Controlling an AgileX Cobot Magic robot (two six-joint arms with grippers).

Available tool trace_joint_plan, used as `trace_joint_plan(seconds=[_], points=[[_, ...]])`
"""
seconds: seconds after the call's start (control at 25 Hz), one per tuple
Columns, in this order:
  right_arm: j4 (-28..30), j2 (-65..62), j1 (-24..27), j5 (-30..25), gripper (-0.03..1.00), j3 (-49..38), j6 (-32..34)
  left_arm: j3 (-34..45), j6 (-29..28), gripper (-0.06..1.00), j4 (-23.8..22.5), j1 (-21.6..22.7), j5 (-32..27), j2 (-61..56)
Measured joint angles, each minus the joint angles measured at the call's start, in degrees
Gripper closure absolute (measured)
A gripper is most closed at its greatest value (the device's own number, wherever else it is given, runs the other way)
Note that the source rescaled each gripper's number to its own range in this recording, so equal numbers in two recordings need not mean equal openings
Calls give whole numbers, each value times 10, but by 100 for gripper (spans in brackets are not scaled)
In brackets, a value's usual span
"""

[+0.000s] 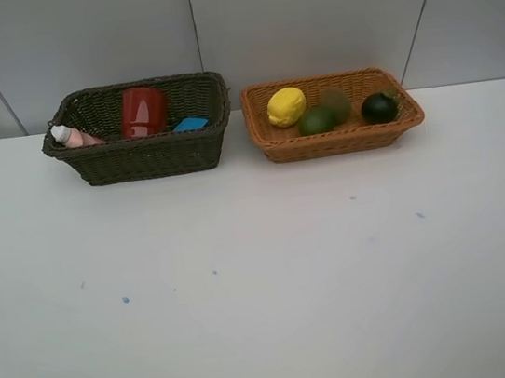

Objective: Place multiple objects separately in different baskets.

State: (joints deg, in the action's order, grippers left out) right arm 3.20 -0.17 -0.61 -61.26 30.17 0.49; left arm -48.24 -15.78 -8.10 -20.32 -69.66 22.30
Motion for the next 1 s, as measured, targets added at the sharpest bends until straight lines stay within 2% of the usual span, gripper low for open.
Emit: trace_joint_plan(seconds=[0.2, 0.36, 0.68, 1.0], points=[[0, 0, 0, 0, -3, 0, 0, 95, 15, -3, 19, 2, -5, -149], [0, 0, 0, 0, -3, 0, 0, 133, 32, -3, 21, 30, -6, -222], [0, 0, 0, 0, -3, 0, 0, 164, 133, -3, 68, 97, -5, -227], [0, 0, 0, 0, -3, 0, 0, 171, 140, -3, 81, 106, 22, -227]])
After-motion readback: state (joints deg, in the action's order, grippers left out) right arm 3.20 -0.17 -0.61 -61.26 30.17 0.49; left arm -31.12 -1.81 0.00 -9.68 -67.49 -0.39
